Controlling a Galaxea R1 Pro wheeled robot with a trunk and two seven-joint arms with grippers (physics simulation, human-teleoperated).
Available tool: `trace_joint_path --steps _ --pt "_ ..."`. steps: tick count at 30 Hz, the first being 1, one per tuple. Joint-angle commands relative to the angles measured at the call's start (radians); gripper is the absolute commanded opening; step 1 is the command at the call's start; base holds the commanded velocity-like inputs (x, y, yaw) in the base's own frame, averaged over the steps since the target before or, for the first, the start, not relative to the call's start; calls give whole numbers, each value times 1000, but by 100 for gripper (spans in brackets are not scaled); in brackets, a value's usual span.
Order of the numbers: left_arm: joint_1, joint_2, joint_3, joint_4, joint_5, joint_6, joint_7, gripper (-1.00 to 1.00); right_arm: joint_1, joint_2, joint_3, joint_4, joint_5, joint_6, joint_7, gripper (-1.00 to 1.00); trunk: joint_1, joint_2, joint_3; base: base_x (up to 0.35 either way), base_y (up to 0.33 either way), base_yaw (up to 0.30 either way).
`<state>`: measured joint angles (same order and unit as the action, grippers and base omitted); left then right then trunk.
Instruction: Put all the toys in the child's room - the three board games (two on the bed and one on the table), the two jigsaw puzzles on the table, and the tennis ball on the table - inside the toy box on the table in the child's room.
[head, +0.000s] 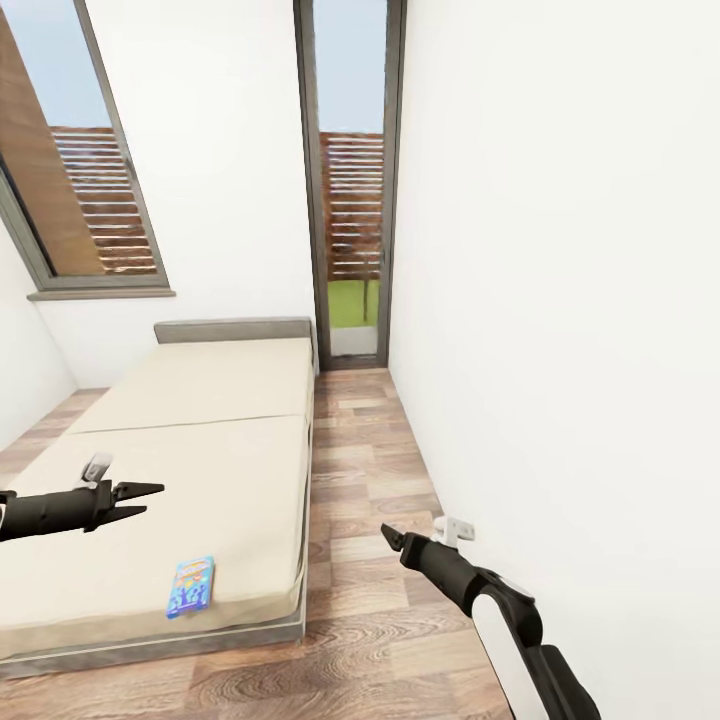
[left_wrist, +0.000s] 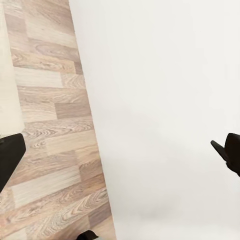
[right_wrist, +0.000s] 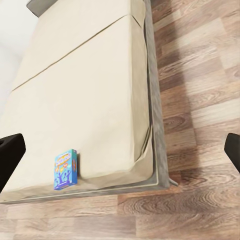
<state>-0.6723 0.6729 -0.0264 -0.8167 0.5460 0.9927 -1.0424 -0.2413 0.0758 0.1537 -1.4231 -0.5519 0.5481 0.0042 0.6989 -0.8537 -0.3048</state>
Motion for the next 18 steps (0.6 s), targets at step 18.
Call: trace_joint_path --steps 18 --pt "-1 -25 1 51 3 -3 14 100 -1 26 2 27 2 1 0 100 69 -127 -58 0 0 0"
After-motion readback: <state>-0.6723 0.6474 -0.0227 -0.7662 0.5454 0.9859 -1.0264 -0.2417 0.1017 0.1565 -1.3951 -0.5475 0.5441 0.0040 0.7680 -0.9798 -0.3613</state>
